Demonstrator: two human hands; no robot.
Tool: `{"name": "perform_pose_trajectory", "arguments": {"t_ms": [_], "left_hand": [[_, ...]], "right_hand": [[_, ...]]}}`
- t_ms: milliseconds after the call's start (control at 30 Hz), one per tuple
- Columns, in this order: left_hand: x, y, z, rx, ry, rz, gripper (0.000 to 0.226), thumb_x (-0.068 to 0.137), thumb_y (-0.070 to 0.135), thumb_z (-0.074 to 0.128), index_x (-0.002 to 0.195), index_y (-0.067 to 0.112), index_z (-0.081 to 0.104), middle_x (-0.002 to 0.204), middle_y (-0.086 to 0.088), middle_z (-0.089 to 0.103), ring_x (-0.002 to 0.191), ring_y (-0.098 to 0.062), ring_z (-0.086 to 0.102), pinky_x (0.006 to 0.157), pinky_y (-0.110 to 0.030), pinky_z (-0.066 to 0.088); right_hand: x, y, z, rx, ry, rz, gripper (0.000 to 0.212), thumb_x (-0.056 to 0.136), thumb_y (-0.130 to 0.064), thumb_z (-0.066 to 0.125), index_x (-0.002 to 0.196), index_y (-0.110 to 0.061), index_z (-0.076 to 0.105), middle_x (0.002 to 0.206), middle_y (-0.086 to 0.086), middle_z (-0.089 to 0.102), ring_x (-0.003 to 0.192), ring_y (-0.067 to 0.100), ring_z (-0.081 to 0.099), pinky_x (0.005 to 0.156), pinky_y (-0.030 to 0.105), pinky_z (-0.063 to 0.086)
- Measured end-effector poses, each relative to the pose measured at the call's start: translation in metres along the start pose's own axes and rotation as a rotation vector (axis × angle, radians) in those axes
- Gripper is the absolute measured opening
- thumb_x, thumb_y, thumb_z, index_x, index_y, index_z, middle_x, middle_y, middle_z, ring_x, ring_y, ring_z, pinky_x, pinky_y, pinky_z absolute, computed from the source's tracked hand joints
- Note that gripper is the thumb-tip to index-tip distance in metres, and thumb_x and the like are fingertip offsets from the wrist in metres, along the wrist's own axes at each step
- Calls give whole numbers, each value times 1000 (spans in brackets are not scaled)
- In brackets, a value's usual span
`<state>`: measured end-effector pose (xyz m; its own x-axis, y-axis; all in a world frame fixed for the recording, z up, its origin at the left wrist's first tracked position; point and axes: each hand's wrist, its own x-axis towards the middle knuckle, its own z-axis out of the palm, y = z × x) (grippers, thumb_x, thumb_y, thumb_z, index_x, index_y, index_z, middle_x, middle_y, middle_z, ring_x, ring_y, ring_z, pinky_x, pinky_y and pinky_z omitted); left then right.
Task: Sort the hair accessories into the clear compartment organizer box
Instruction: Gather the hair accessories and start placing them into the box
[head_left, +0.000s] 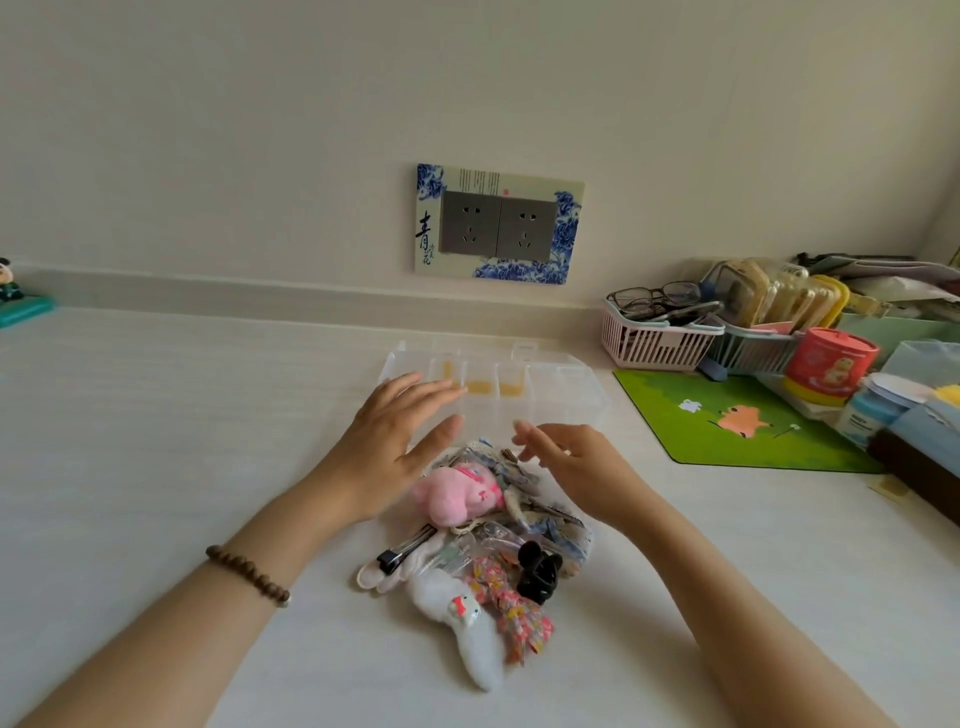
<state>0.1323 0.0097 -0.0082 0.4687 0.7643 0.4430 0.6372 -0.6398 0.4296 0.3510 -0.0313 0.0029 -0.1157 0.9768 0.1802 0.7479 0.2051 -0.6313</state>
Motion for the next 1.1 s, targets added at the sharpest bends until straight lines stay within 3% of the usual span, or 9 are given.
{"name": "perform_pose_trajectory", "arguments": {"t_ms": [100,200,333,433,667,800,933,1000,1100], "left_hand": [[-1,7,4,-54,-39,72,75,79,78,11,133,38,43,141,18,41,136,1,22,113,-29,16],[-3,16,7,-78,-131,79,76,77,79,14,134,37,43,139,23,40,131,8,28,109,-22,21],[-8,20,12,-103,-260,-16,90,69,85,7,134,35,45,140,22,42,129,7,32,109,-23,26],[-8,21,11,-129,-256,-22,91,68,86,6,133,36,46,134,28,41,128,6,34,106,-21,28],[-6,19,10,-123,-115,57,74,78,78,10,128,40,50,134,25,44,126,8,35,102,-19,31],[1,15,8,-116,73,115,66,86,69,14,128,34,51,131,21,46,125,6,36,103,-12,25],[11,5,15,63,142,110,69,88,66,8,133,30,47,138,8,48,134,-10,33,114,-36,17],[14,0,17,102,115,73,76,85,69,2,136,30,43,144,5,44,139,-11,25,116,-34,5],[14,-3,20,126,68,53,80,81,72,-5,139,34,35,146,7,40,140,-8,22,116,-31,-2]], "right_hand": [[5,2,4,-3,-70,89,72,87,-60,36,77,8,53,71,26,55,58,28,48,63,36,41],[4,-4,5,111,-133,144,57,88,-58,39,67,-5,42,58,8,32,51,16,31,62,32,31],[5,-1,3,266,-174,215,51,89,-52,44,105,-7,61,101,20,64,71,19,63,75,34,56],[5,-1,0,395,-170,230,31,89,-39,54,105,-13,59,92,5,66,53,3,59,58,19,52],[6,4,-5,507,-111,143,20,81,-24,68,90,-13,55,88,8,69,66,12,60,56,18,49],[12,6,-30,640,65,88,17,81,-18,65,95,-14,56,97,12,69,82,22,67,74,31,56],[33,11,-64,568,382,62,23,85,-18,62,108,-15,61,94,9,69,73,12,63,66,17,50],[45,19,-68,450,448,75,22,85,-19,63,106,-12,64,91,10,69,68,8,60,53,7,45],[56,35,-58,311,456,114,18,82,-22,68,97,-13,65,89,8,70,72,13,63,58,16,49]]}}
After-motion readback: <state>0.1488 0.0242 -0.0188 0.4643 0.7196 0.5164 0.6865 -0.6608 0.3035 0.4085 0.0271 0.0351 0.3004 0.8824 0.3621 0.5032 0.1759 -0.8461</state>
